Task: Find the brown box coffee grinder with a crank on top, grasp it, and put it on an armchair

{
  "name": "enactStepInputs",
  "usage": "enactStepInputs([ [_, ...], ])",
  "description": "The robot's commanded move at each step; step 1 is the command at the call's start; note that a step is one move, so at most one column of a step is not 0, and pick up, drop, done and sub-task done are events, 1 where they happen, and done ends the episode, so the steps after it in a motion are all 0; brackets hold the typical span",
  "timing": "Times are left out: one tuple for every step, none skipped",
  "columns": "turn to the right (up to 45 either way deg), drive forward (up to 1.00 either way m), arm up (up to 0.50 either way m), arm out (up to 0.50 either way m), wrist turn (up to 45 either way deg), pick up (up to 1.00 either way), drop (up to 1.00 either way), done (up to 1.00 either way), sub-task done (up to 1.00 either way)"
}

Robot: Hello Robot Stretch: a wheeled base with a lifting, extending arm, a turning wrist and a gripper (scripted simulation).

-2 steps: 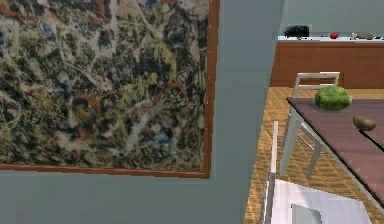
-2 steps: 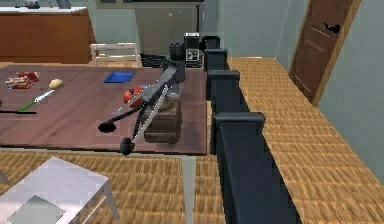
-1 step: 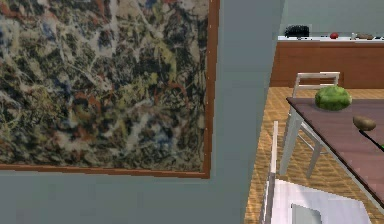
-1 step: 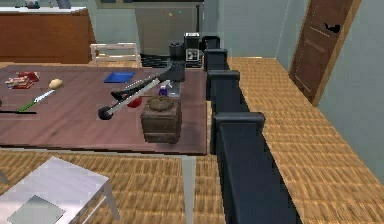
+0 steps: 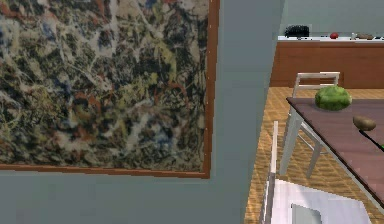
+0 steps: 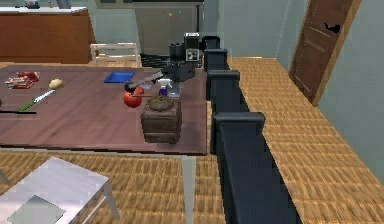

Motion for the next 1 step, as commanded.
enactStepInputs([
  [0.0,0.0,0.0,0.0,9.0,0.0,0.0,0.0,0.0],
])
